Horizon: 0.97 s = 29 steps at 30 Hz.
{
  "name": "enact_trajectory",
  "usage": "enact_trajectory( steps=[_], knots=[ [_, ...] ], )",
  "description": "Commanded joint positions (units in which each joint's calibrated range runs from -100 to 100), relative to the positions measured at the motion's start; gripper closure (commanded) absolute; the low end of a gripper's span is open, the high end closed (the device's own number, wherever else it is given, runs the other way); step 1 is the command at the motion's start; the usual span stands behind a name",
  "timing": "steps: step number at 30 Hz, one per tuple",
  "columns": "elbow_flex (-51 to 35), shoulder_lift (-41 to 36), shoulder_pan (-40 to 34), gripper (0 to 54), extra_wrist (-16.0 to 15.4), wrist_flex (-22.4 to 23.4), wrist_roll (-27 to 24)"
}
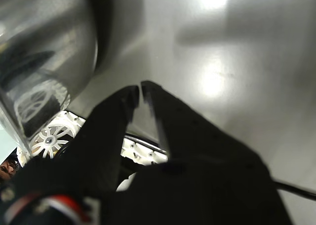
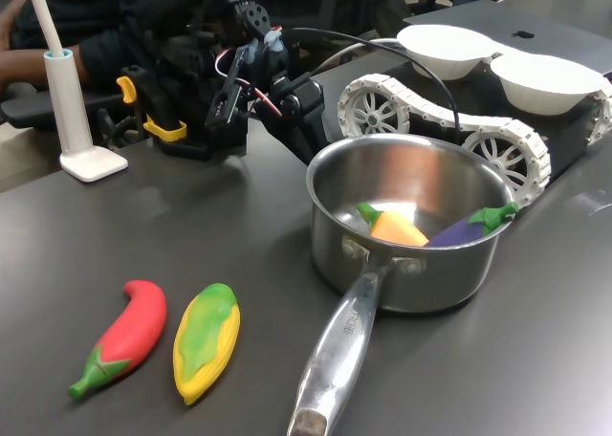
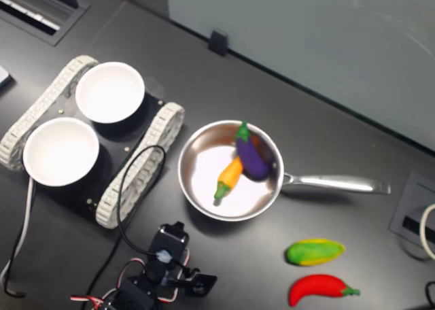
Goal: Pick up the brinjal and place them in the pan
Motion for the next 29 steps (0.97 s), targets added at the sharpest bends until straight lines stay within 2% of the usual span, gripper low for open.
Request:
enact_trajectory(
  steps=[1, 19, 22, 29],
  knots=[
    [-1.01, -0.83, 0.61, 53.6, -0.77, -2.35, 0.29],
    [-1.01, -0.83, 0.84, 53.4, -0.77, -2.35, 0.34],
    [-1.01, -0.83, 2.33, 50.5, -0.77, -2.44, -0.63],
    [-1.01, -0.83, 1.07, 53.4, -0.77, -2.44, 0.05]
  ],
)
